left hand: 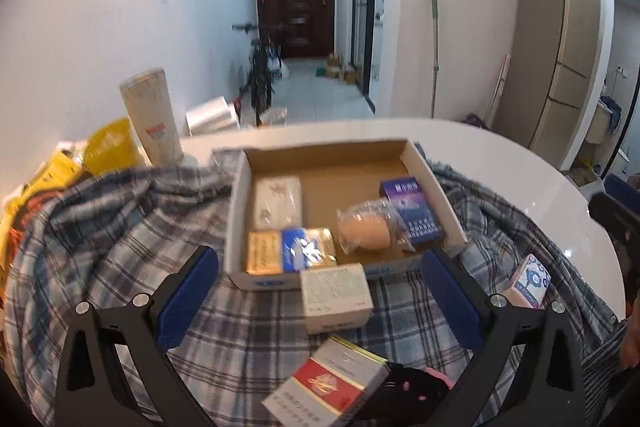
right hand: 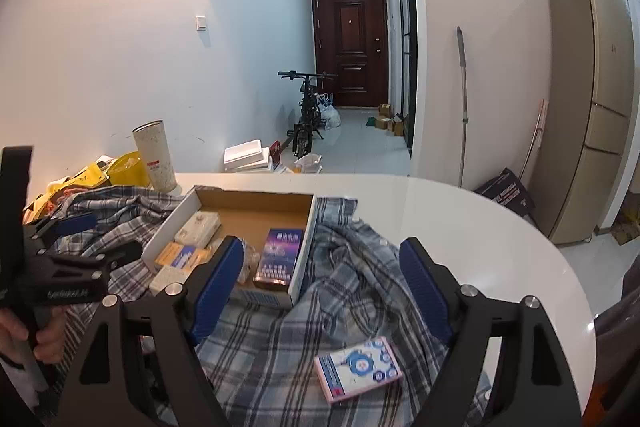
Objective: Organize objects
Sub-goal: 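Grasp the white product box with the left gripper while the right moves to the Manhua pack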
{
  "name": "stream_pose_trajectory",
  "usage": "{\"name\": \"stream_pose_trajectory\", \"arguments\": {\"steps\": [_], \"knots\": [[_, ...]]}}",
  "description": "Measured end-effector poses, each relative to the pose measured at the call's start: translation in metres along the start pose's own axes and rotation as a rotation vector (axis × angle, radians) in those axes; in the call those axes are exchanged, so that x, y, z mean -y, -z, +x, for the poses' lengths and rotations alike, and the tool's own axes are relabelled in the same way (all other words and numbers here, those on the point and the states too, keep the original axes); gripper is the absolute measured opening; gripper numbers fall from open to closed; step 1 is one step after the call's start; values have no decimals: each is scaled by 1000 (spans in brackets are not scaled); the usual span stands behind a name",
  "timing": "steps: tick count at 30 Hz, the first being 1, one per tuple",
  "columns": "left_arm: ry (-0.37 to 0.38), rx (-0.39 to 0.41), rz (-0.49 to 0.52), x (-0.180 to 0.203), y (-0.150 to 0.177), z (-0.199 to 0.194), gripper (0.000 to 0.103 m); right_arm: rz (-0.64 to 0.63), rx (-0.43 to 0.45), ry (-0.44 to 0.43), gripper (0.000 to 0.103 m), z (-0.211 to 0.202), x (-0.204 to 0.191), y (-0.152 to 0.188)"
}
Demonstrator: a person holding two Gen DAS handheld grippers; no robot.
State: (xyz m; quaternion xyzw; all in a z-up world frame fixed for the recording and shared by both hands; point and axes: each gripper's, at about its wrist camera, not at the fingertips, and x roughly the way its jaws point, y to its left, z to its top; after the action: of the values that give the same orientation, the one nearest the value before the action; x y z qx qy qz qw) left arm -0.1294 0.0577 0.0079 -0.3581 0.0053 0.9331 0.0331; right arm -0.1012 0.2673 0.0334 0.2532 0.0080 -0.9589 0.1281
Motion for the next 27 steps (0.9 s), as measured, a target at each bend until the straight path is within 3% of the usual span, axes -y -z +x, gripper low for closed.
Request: {"name": "stream_pose_trajectory", "arguments": {"steps": [7, 9, 15, 19, 22, 23, 24, 27], "knots": [[-12, -159, -53, 7, 11, 51, 103, 49, -30, 32, 88, 22, 23, 20], [-10, -172, -48, 7, 14, 60, 103, 74, -52, 8, 88, 28, 29, 23], [12, -225, -45, 7, 26, 84, 95, 74, -72, 43, 88, 34, 37, 30], [-18, -235, -11, 9, 33, 93, 93, 78, -82, 40, 88, 35, 39, 32], [-20, -234, -8, 9, 34, 94, 74, 77, -94, 38, 88, 39, 40, 32], [-10, -242, -14, 8, 34, 95, 62, 77, -98, 37, 88, 40, 40, 33], [-3, -248, -19, 7, 34, 95, 56, 78, -101, 39, 88, 41, 40, 33], [11, -243, -49, 2, 33, 90, 56, 79, -109, 44, 88, 42, 42, 34]]}}
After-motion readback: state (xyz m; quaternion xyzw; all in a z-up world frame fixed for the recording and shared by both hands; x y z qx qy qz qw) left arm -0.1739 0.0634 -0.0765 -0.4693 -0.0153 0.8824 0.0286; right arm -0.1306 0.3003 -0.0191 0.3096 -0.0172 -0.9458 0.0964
